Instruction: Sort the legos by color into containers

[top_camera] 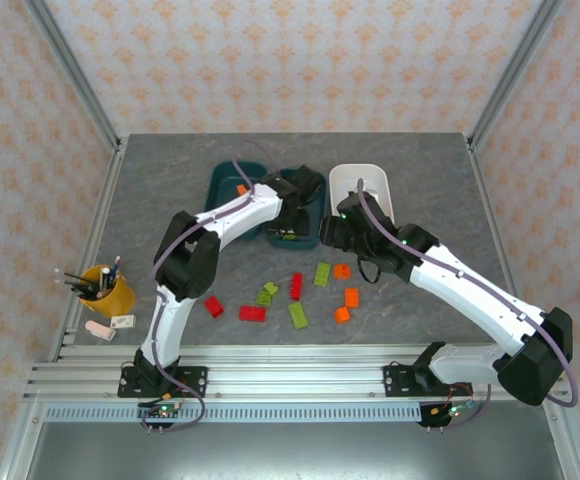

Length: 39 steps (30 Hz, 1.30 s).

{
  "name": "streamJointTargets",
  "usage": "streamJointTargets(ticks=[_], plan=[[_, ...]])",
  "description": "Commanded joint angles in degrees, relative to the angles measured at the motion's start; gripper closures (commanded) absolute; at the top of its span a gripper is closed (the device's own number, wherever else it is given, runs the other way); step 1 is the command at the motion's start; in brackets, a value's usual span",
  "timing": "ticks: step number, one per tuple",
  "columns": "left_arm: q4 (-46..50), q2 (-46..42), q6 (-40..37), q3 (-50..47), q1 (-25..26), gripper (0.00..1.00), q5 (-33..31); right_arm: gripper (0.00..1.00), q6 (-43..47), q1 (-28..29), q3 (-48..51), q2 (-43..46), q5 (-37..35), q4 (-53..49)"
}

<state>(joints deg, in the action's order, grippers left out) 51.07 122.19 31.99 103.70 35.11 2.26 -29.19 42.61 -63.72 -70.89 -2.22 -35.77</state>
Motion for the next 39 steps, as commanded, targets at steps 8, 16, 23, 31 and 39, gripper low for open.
streamJointTargets(ticks=[8,16,23,31,39], plan=[[3.84,-34.74,8.23,-18.55,-0.39,0.26,-10.27,0.35,-10.97,6.87,-6.57,-20.21,10.41,-5.64],[4.76,-60.51,11.79,-40.29,-0.09,0.19,-7.69,0.37,-18.79,7.28,-8.31,-32.70,16.34,-2.95],[3.74,-68.75,13.40,-47.35,0.13,0.19,-3.12,0.51,-19.94,7.49,-8.52,-36.38,16.40,-1.48],[-0.06,-68.59,14.07,-48.60,0.88,0.21,-0.56,0.77,-19.39,7.49,-9.93,-35.57,12.09,-5.12],[-5.05,-66.12,14.19,-47.41,1.93,0.22,2.54,0.81,-9.40,-3.48,-16.02,-23.99,1.27,-14.21]])
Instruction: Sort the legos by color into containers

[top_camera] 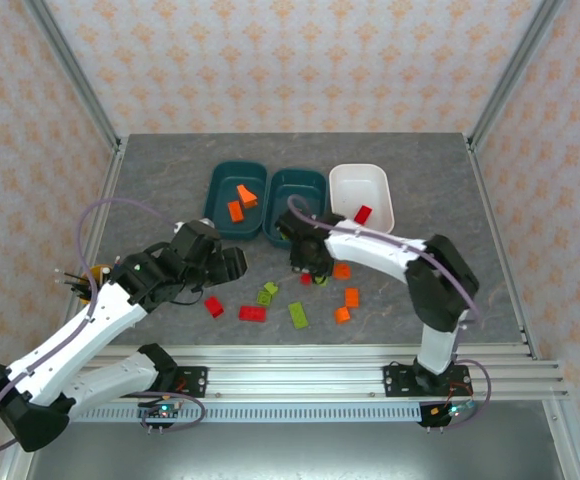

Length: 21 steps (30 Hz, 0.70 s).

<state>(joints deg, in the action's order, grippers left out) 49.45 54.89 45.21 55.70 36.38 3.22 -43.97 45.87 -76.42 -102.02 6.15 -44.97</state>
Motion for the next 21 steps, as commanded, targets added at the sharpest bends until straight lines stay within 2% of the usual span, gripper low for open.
streamJointTargets(ticks=[1,5,9,15,21], plan=[[-4.00,1.84,1.01,0.77,0.79,0.22,1.69,0.81,7.04,-9.43,-3.54,7.60,-6.66,-4.68],[-6.21,5.24,1.28,2.19,1.41,0.22,2.05,0.81,14.38,-21.12,-7.28,4.53,-0.34,-2.07],[-7.93,8.29,1.55,3.68,1.85,0.22,2.05,0.81,18.96,-28.02,-17.70,-6.43,4.58,-2.66],[-8.89,12.50,1.97,4.60,2.46,0.22,1.68,0.80,19.02,-31.80,-33.00,-23.11,8.31,-6.25],[-9.29,14.78,2.34,3.76,2.95,0.23,1.96,0.73,18.85,-32.00,-40.17,-30.74,7.91,-9.78]])
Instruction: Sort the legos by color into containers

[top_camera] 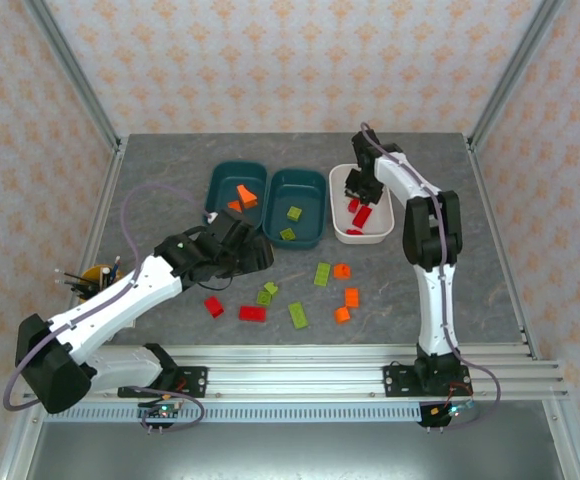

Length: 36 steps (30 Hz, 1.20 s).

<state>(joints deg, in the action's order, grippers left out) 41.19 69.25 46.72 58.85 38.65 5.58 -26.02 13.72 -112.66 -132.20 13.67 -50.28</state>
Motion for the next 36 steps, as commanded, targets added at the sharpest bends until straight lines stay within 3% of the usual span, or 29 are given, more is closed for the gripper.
streamJointTargets(ticks=[1,5,7,12,16,25,30,36], plan=[[-0.86,0.74,0.75,0.48,0.72,0.24,-0.23,0.70,0.92,0.17,-4.12,-0.69,0.40,-4.56],[0.27,1.63,0.09,0.09,0.81,0.24,0.21,0.50,1.61,0.52,-2.97,2.51,0.07,-3.33],[0.72,2.35,0.08,-0.29,0.81,0.25,0.56,0.45,2.43,1.11,-1.99,5.79,-0.67,-2.40],[0.99,6.44,-0.95,-0.34,0.83,0.31,2.30,0.46,3.96,4.25,3.52,17.84,-3.70,-0.62],[0.97,12.52,-3.43,0.85,0.98,0.36,3.66,0.46,3.70,9.42,18.80,32.55,-4.47,5.07],[4.22,23.71,-17.54,6.98,2.54,0.26,3.32,0.37,-3.25,20.72,52.25,59.63,-2.73,13.41],[5.65,26.32,-23.61,8.16,3.16,0.25,4.27,0.36,-7.26,21.35,60.70,68.87,-4.08,12.96],[6.04,30.94,-30.32,9.52,3.52,0.27,6.52,0.36,-8.19,21.35,61.03,70.38,-4.53,11.53]])
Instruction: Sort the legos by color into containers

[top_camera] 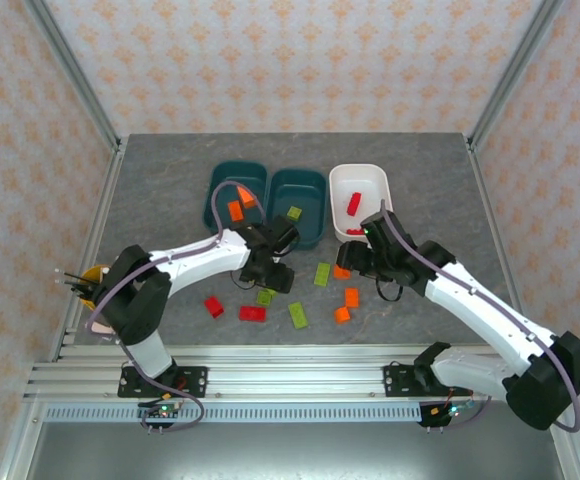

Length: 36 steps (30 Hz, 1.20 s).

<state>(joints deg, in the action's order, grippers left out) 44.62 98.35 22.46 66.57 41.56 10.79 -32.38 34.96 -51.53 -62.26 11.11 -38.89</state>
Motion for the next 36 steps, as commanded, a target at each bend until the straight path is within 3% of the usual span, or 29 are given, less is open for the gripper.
streamJointTargets(ticks=[1,4,12,22,30,36], plan=[[2.69,2.33,-6.68,2.06,0.63,0.27,1.02,0.36,-1.92,0.11,-0.20,0.33,-2.09,0.23],[2.50,3.52,-7.63,2.59,0.63,0.29,0.40,0.36,-2.29,0.11,-0.41,-0.22,-2.12,0.40],[1.00,6.11,-7.18,3.21,1.22,0.54,0.14,0.36,-3.31,0.11,-0.50,-1.37,-1.71,0.97],[1.36,4.94,-5.82,4.79,1.61,0.65,-3.09,0.36,-3.00,0.11,-1.85,-2.58,-1.90,0.68],[7.49,4.83,-1.71,20.19,-2.51,0.66,-6.66,0.37,-1.23,0.11,-4.88,1.22,-4.95,1.96],[10.41,14.08,-0.73,34.33,-5.68,0.66,-7.63,0.36,-0.34,0.11,-6.98,2.94,-7.42,7.71]])
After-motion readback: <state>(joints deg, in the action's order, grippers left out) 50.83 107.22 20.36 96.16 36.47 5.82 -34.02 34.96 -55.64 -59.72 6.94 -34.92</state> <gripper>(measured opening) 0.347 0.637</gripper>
